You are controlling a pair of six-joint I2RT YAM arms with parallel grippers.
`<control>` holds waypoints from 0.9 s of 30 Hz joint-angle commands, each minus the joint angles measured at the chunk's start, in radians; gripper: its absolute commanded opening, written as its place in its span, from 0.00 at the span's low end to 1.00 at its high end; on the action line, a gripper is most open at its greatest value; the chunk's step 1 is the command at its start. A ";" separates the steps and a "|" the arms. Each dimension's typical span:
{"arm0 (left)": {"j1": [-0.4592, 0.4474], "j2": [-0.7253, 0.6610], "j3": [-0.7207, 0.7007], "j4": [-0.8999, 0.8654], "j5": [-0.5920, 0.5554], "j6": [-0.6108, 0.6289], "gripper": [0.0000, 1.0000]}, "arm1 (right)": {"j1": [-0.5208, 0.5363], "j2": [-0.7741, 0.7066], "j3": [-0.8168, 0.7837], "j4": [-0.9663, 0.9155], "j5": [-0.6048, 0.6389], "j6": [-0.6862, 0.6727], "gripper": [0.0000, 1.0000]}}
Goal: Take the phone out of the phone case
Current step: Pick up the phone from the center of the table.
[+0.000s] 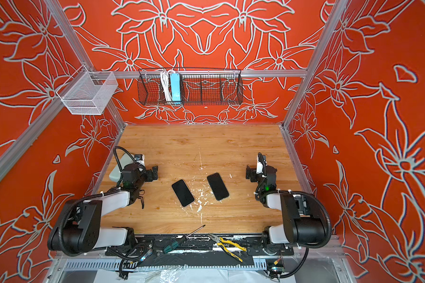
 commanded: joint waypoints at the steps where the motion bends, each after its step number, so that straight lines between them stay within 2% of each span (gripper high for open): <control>1: 0.007 0.000 0.005 0.001 0.009 0.007 0.97 | -0.002 0.005 0.022 0.002 -0.009 -0.006 0.98; 7: 0.007 -0.005 0.003 0.004 -0.006 0.000 0.97 | -0.002 0.003 0.020 0.002 -0.010 -0.006 0.98; 14: 0.000 -0.120 0.067 -0.186 -0.211 -0.092 0.97 | -0.001 0.002 0.016 0.008 -0.014 -0.008 0.98; 17: -0.006 -0.204 0.118 -0.338 -0.369 -0.188 0.97 | -0.002 -0.017 0.014 0.007 -0.095 -0.038 0.98; 18: -0.006 -0.231 0.148 -0.405 -0.395 -0.221 0.97 | -0.001 -0.032 0.025 -0.022 -0.098 -0.040 0.98; 20: -0.008 -0.286 0.206 -0.508 -0.366 -0.242 0.97 | -0.003 -0.087 0.062 -0.134 -0.059 -0.015 0.98; 23: -0.008 -0.361 0.266 -0.605 -0.314 -0.297 0.97 | -0.003 -0.196 0.168 -0.434 -0.003 0.056 0.98; 27: -0.009 -0.484 0.334 -0.738 -0.272 -0.385 0.97 | -0.002 -0.304 0.234 -0.585 -0.052 0.171 0.97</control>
